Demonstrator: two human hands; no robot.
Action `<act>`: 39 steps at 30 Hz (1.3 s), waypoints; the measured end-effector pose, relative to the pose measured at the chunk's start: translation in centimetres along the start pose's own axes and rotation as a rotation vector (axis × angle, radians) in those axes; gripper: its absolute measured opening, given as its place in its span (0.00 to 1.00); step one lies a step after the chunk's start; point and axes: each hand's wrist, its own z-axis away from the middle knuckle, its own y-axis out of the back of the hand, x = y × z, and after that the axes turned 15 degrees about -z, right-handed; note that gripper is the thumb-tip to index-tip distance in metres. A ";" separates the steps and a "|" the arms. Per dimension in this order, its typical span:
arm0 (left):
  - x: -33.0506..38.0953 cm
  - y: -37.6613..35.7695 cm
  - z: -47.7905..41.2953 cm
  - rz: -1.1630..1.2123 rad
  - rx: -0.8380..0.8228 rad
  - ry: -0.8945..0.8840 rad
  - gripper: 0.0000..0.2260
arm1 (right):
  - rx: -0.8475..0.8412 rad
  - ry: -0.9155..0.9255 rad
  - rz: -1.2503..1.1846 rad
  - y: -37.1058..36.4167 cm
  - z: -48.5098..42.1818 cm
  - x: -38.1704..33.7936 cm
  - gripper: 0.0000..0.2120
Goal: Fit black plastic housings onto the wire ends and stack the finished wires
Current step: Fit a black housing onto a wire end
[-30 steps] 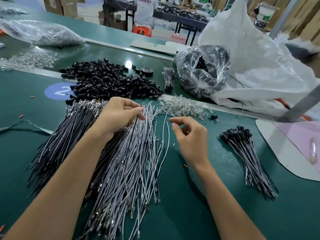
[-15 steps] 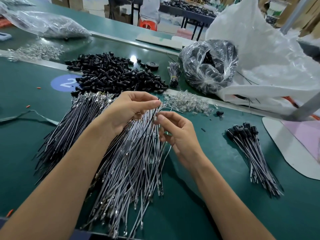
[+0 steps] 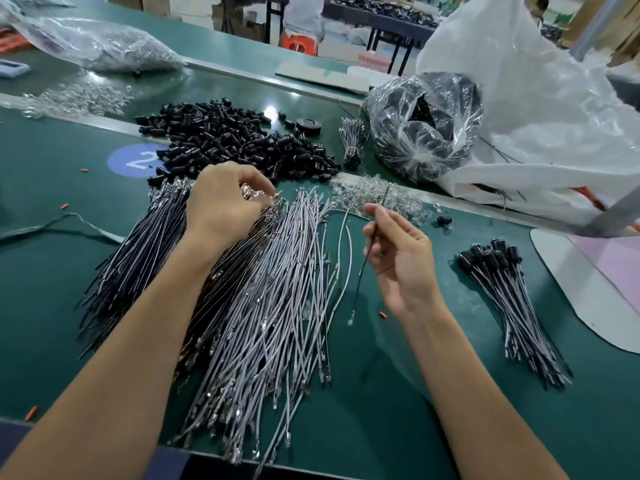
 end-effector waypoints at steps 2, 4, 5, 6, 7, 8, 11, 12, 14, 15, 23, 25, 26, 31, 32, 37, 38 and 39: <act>-0.3 0.2 0.0 -0.075 -0.114 -0.047 0.08 | 0.045 0.023 0.042 0.4 0.0 -0.2 0.07; -0.4 0.2 0.2 -0.148 -0.259 -0.067 0.07 | 0.067 0.034 0.078 0.4 0.1 -0.2 0.08; -0.3 0.1 0.3 -0.189 -0.290 -0.075 0.06 | 0.070 0.036 0.091 0.4 0.1 -0.2 0.08; -0.2 -0.1 0.4 -0.232 -0.301 -0.084 0.06 | 0.068 0.038 0.104 0.3 0.1 -0.2 0.08; -0.1 -0.2 0.5 -0.271 -0.304 -0.094 0.07 | 0.063 0.040 0.122 0.2 0.1 -0.1 0.08; 0.1 -0.4 0.6 -0.304 -0.303 -0.099 0.07 | 0.059 0.042 0.143 0.2 0.2 -0.1 0.08; 0.5 -0.8 0.7 -0.350 -0.269 -0.099 0.06 | 0.059 0.042 0.189 0.1 0.2 0.1 0.08; 0.6 -0.9 0.8 -0.357 -0.247 -0.096 0.04 | 0.062 0.042 0.196 0.1 0.2 0.1 0.08; 0.6 -1.1 0.8 -0.362 -0.212 -0.089 0.02 | 0.068 0.043 0.201 0.1 0.2 0.1 0.08; 0.5 -1.2 0.8 -0.360 -0.207 -0.088 0.02 | 0.070 0.045 0.202 0.1 0.2 0.1 0.08; 0.6 -0.4 0.5 0.296 -0.057 0.032 0.02 | 0.084 0.065 0.224 0.2 0.2 0.0 0.08; 0.9 0.0 0.6 0.536 -0.113 0.101 0.03 | 0.075 0.077 0.269 0.0 0.2 0.2 0.08; 1.1 0.2 0.7 0.645 -0.144 0.125 0.03 | 0.067 0.087 0.301 -0.1 0.3 0.3 0.08; 2.4 0.2 1.0 0.925 -0.225 0.157 0.01 | -0.030 0.148 0.440 -1.1 0.8 1.2 0.08; 2.5 0.1 1.1 0.941 -0.224 0.156 0.01 | -0.051 0.158 0.443 -1.3 0.9 1.4 0.08; 3.2 -0.2 1.4 1.027 -0.254 0.124 0.03 | -0.062 0.201 0.391 -2.6 1.1 2.3 0.07; 3.4 -0.3 1.6 1.029 -0.266 0.110 0.04 | -0.065 0.187 0.367 -2.8 1.1 2.4 0.07; 3.7 -0.5 1.7 1.023 -0.274 0.094 0.04 | -0.076 0.162 0.336 -3.0 1.2 2.5 0.07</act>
